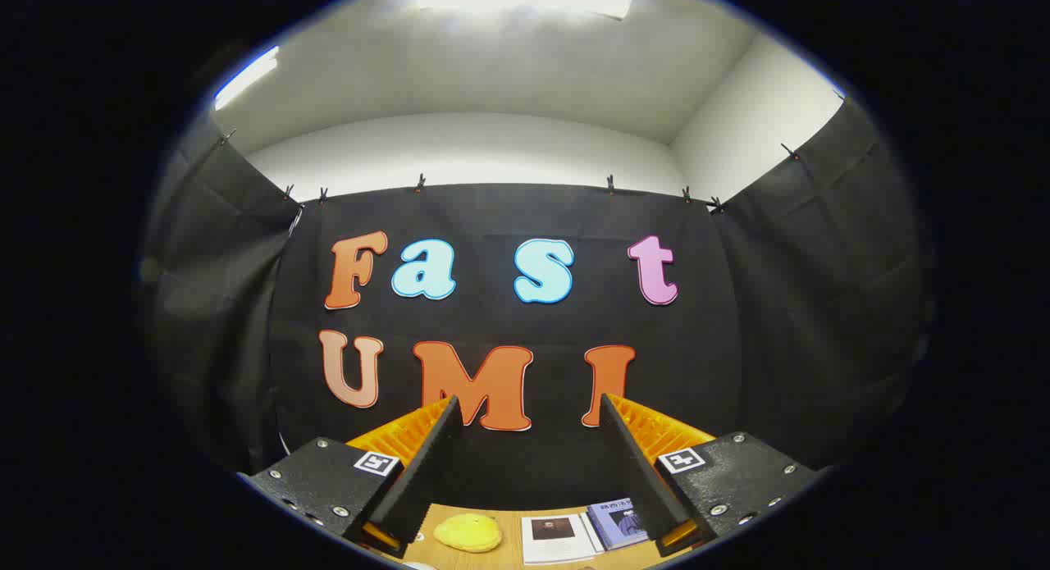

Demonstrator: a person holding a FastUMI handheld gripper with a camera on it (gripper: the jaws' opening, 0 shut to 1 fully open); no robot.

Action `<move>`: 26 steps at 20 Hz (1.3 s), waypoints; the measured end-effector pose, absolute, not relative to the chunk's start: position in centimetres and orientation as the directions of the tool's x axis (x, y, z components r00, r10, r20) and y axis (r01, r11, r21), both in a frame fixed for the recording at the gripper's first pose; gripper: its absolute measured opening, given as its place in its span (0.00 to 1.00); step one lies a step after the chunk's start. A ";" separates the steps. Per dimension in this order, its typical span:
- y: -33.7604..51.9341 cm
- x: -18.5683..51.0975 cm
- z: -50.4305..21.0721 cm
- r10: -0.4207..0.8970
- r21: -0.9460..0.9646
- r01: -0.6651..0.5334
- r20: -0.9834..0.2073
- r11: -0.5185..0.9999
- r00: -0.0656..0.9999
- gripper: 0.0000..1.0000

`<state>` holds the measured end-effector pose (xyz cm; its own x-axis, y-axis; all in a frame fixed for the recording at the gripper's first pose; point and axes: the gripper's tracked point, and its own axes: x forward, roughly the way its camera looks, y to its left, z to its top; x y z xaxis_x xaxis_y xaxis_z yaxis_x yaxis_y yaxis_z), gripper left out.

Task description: Open the storage box then place both shoes into the box .Put the left shoe in first, then the right shoe, with the right side of both shoes facing outward in a uniform manner.

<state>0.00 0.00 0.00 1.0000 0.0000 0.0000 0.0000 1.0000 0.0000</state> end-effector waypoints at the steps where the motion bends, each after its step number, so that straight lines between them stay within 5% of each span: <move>1: 0.1 0.0 0.2 -0.001 -0.007 0.001 0.004 1.000 1.000 0.99; 26: 3.4 0.2 0.3 0.071 0.023 -0.071 0.021 0.997 0.997 0.99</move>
<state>0.16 3.44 0.32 0.9973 0.0706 0.0206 -0.0711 0.9972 0.0228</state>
